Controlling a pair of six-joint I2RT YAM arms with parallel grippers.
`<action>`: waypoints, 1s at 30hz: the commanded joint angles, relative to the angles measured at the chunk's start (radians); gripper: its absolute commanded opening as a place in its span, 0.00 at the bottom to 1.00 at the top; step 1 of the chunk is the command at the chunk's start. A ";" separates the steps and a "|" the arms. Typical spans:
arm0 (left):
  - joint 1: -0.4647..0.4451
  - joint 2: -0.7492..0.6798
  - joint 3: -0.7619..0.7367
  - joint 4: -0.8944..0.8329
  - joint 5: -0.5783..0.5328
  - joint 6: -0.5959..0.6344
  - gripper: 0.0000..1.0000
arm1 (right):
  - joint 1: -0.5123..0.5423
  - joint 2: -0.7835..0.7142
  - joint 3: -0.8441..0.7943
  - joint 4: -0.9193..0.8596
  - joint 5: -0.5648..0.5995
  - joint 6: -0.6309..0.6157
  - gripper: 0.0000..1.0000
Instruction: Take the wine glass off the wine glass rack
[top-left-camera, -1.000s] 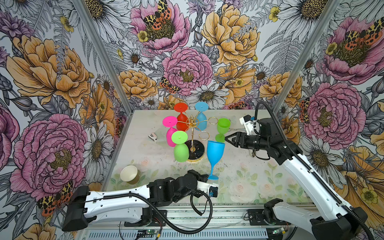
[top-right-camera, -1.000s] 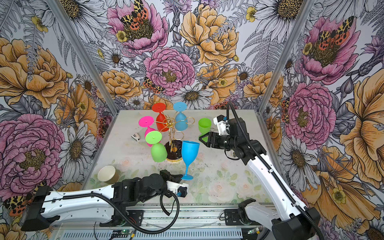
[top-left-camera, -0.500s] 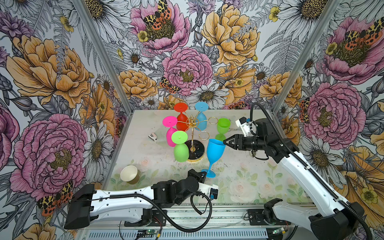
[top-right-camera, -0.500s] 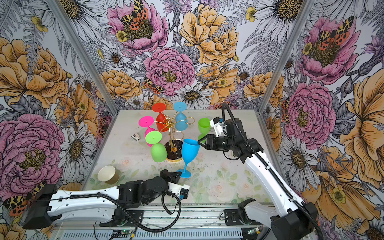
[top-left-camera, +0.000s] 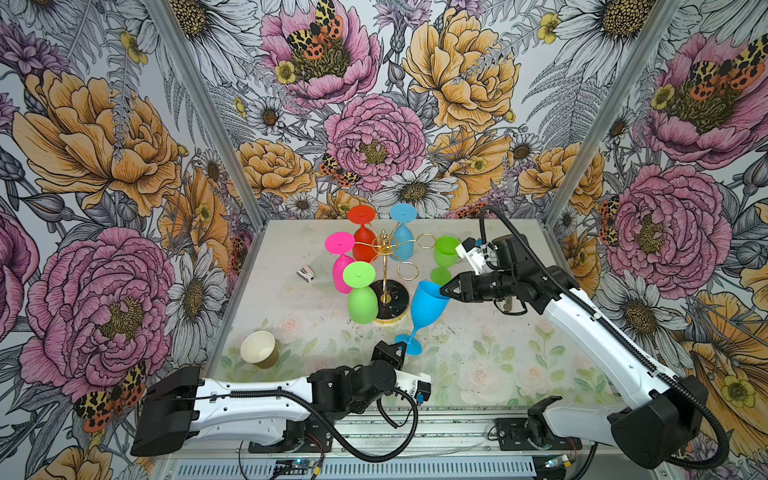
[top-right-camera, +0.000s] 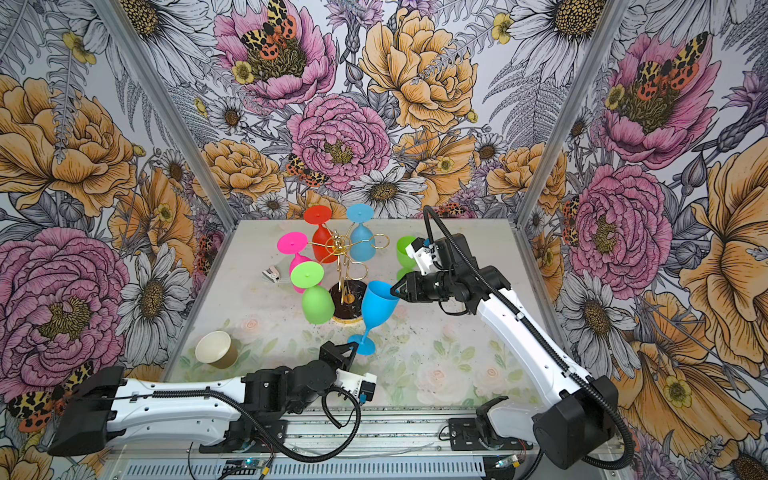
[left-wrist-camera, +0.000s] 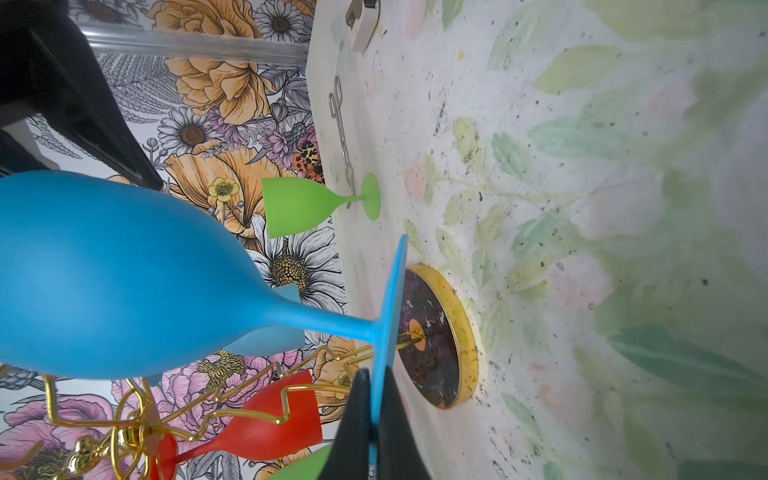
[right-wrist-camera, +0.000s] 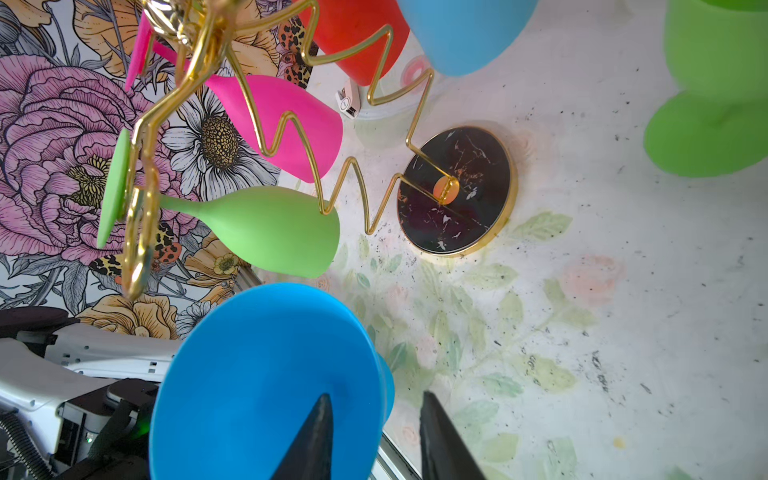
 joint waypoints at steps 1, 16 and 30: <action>-0.005 -0.006 -0.019 0.121 -0.059 0.064 0.00 | 0.006 0.022 0.038 -0.025 -0.011 -0.037 0.31; -0.003 0.055 -0.056 0.211 -0.102 0.137 0.00 | 0.006 0.062 0.053 -0.031 -0.024 -0.062 0.07; -0.020 -0.012 -0.019 0.062 -0.027 -0.031 0.95 | -0.025 -0.019 0.041 -0.032 0.146 -0.067 0.00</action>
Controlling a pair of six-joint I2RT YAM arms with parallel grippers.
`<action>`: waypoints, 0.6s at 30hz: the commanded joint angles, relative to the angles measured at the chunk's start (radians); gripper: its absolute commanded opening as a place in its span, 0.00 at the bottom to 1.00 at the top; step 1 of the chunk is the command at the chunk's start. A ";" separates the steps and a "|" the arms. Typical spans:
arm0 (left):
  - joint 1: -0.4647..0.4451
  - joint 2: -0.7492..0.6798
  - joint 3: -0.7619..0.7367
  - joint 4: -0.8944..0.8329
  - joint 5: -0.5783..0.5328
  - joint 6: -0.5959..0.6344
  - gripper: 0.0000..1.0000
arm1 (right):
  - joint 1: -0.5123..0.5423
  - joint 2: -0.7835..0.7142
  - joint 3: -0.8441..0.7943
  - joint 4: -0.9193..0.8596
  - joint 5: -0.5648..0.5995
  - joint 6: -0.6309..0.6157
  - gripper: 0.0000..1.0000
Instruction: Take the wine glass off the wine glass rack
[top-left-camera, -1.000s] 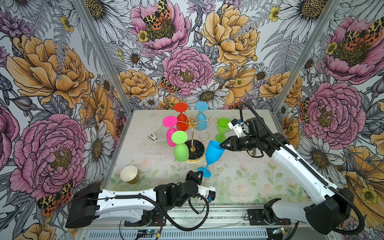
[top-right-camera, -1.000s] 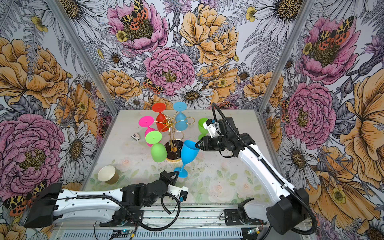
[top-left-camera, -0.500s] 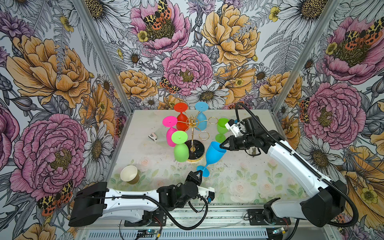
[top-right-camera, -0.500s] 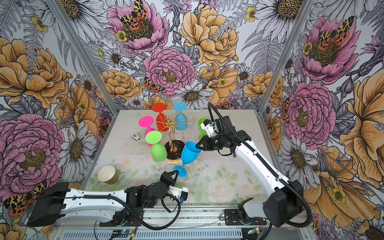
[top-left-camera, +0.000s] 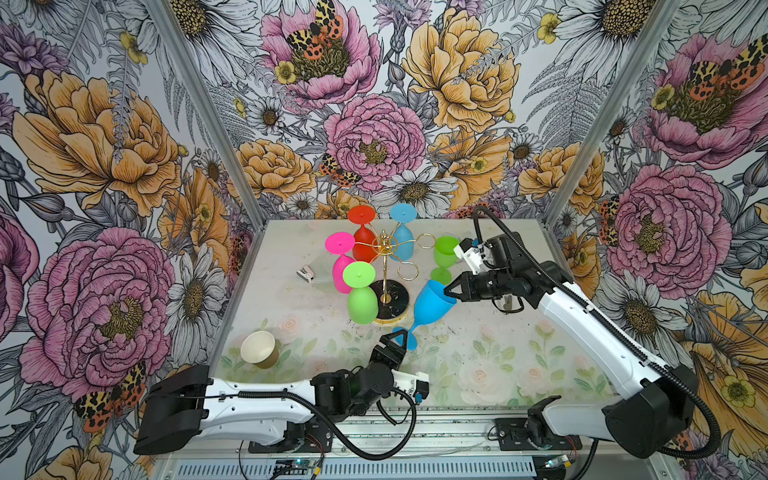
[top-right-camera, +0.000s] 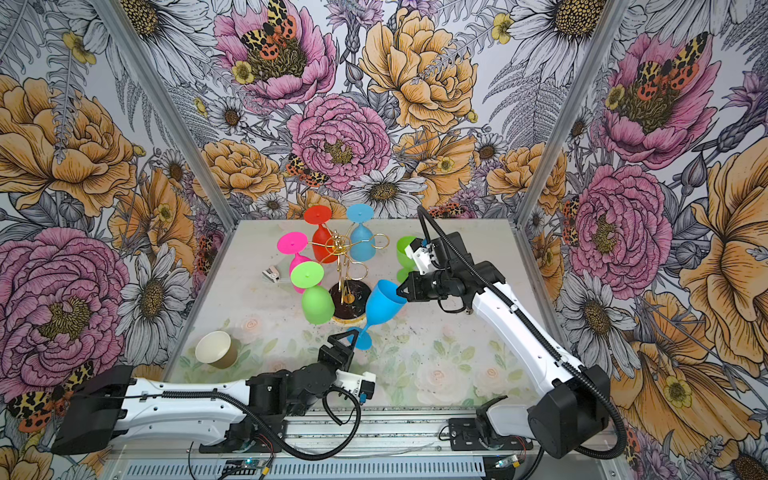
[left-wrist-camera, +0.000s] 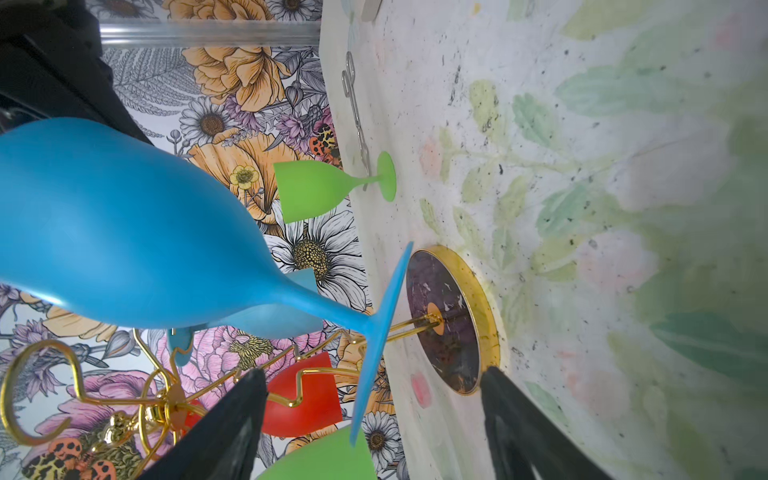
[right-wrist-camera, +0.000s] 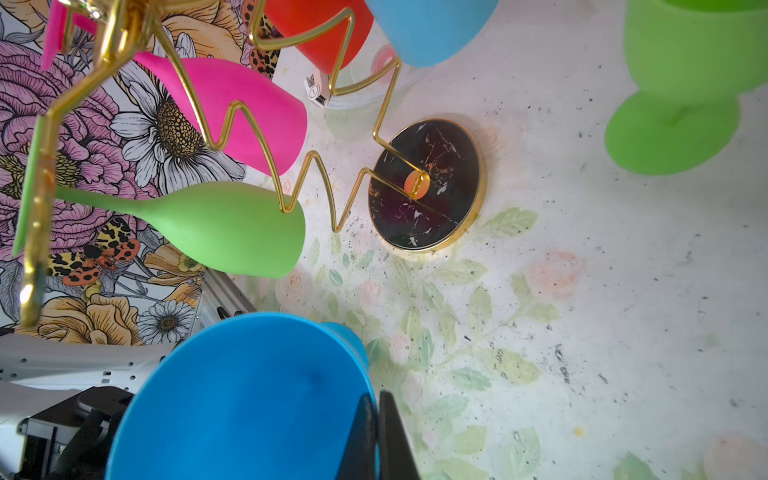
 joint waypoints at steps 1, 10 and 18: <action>-0.016 -0.035 0.041 -0.065 0.044 -0.111 0.97 | -0.016 -0.056 0.010 0.007 0.087 -0.012 0.00; 0.009 -0.144 0.273 -0.298 0.159 -0.545 0.99 | -0.028 -0.134 -0.018 -0.023 0.373 -0.032 0.00; 0.117 -0.275 0.451 -0.480 0.257 -0.899 0.99 | -0.030 -0.144 -0.028 -0.056 0.589 -0.061 0.00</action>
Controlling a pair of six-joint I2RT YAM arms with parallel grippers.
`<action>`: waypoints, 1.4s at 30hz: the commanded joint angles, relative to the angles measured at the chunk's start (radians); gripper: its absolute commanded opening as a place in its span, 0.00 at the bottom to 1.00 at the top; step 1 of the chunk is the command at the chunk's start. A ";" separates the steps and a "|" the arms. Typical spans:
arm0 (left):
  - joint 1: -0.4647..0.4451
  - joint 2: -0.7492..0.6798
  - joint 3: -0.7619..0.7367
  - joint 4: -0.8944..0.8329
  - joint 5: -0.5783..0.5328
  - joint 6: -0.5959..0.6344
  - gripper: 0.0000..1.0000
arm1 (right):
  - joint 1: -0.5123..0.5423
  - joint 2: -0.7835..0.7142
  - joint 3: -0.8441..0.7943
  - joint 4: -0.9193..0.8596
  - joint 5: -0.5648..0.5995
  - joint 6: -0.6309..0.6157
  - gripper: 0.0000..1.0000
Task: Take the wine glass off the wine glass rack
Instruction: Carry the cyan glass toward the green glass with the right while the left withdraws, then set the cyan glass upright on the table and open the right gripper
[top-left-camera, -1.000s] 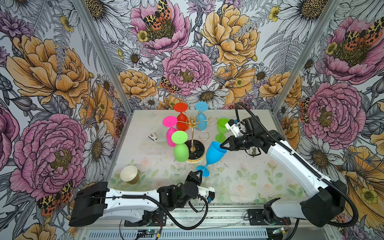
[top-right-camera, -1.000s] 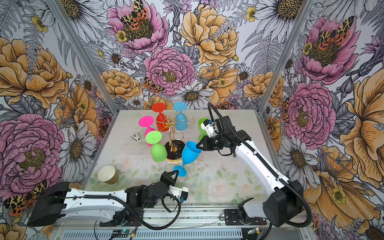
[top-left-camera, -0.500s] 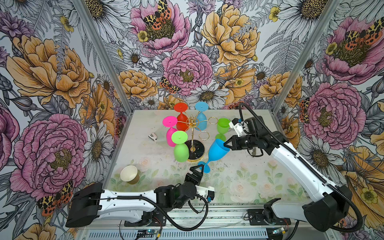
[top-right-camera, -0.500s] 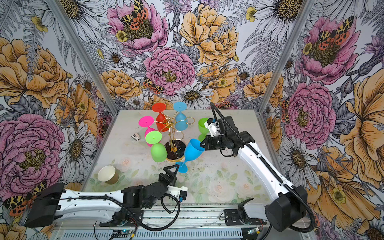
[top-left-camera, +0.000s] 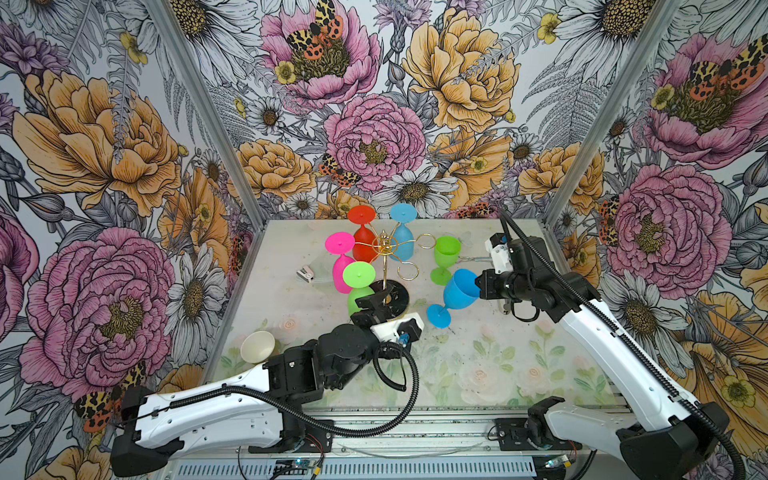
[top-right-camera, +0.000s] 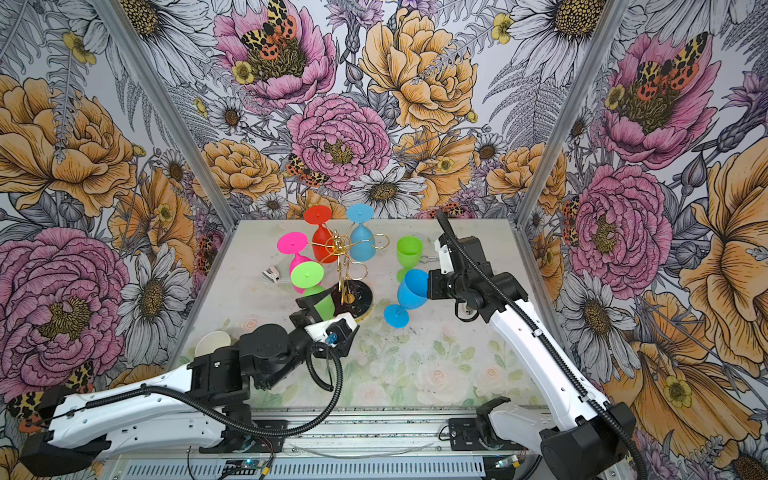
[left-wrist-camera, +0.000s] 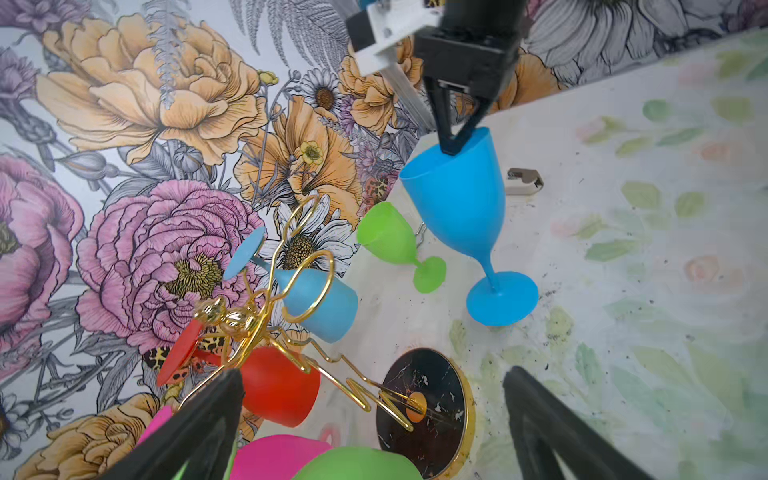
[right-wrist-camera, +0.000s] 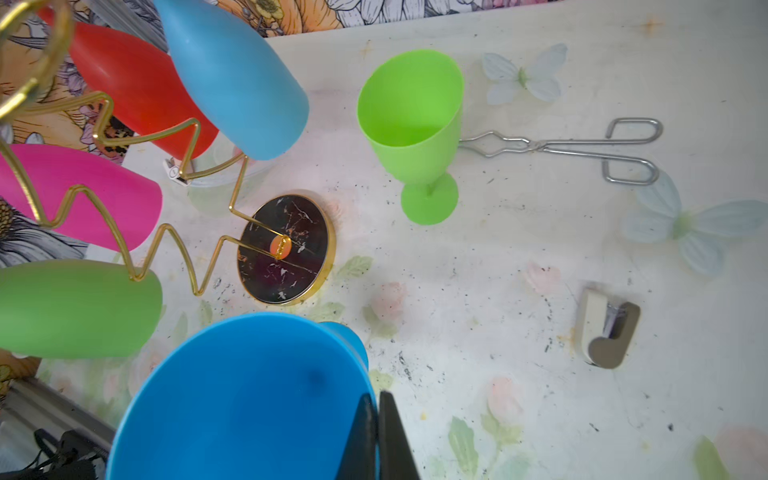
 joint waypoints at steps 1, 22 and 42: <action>0.006 -0.075 0.022 -0.114 0.067 -0.217 0.99 | -0.008 -0.003 0.006 -0.015 0.163 -0.032 0.00; 0.408 -0.251 0.068 -0.483 0.168 -0.757 0.99 | -0.128 0.288 0.102 0.175 0.370 -0.059 0.00; 0.996 -0.317 -0.061 -0.459 0.495 -0.860 0.99 | -0.178 0.572 0.305 0.239 0.349 -0.061 0.00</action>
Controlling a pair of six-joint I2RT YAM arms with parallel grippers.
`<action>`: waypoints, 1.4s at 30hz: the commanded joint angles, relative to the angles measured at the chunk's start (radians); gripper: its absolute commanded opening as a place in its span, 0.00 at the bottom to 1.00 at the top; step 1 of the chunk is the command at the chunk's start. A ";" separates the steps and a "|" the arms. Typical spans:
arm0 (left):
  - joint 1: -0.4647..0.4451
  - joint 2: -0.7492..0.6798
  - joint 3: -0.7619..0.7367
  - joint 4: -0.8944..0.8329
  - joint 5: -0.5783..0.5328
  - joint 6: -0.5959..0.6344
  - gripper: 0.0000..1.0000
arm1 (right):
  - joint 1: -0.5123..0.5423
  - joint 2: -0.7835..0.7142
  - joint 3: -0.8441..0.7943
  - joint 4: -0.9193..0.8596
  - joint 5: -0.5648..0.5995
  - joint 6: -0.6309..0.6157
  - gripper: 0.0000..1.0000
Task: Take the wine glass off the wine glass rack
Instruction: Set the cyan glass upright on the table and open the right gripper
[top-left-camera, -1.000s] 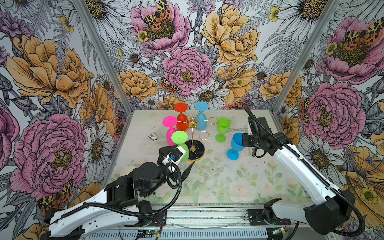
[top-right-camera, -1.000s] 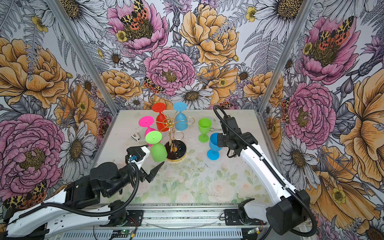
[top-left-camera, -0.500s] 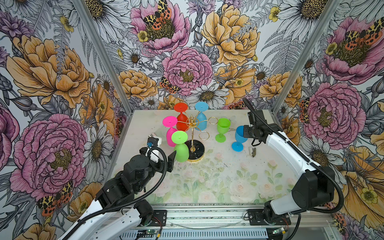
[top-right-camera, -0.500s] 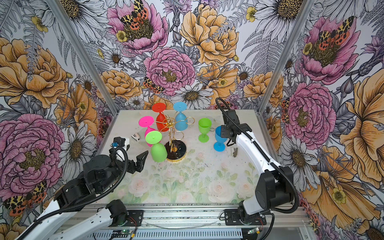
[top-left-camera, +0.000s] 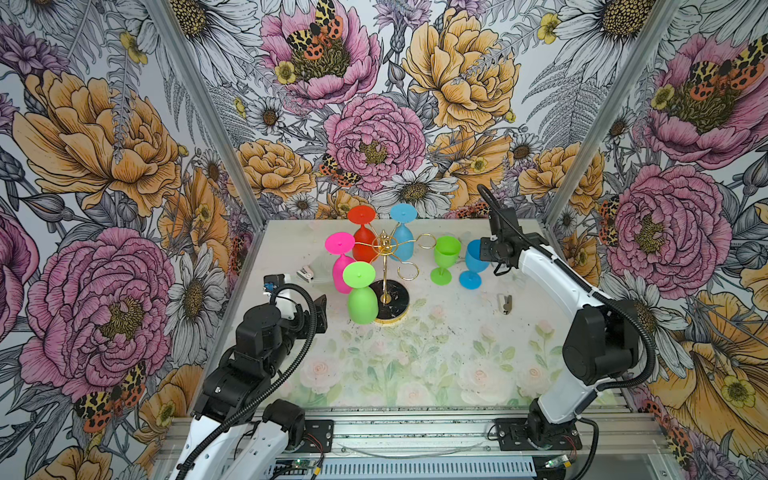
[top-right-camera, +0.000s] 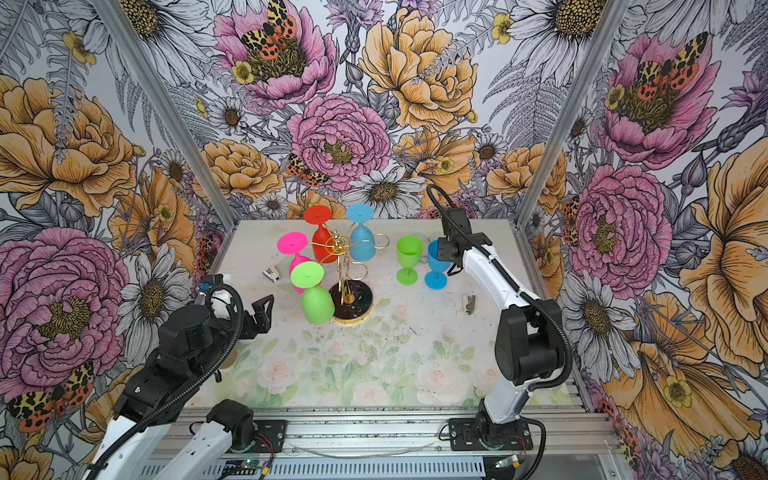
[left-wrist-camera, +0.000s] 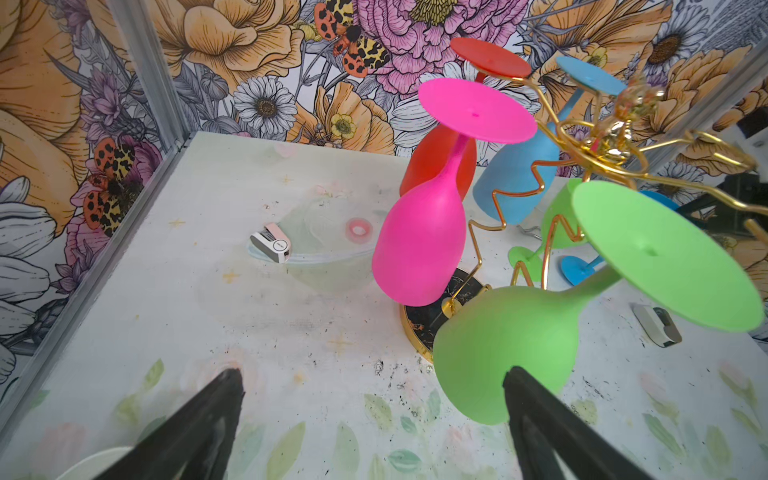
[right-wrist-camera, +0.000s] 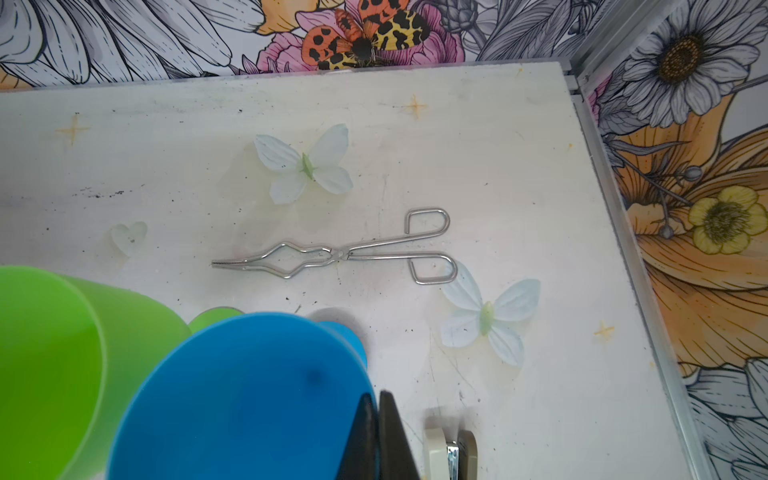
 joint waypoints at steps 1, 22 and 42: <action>0.068 -0.015 -0.029 0.026 0.107 -0.029 0.99 | -0.006 0.024 0.047 0.025 0.003 0.002 0.00; 0.186 -0.057 -0.082 0.052 0.167 -0.054 0.98 | -0.026 0.093 0.098 0.027 0.023 0.019 0.10; 0.207 -0.064 -0.094 0.054 0.190 -0.039 0.98 | 0.018 -0.236 -0.011 0.043 -0.196 0.012 0.77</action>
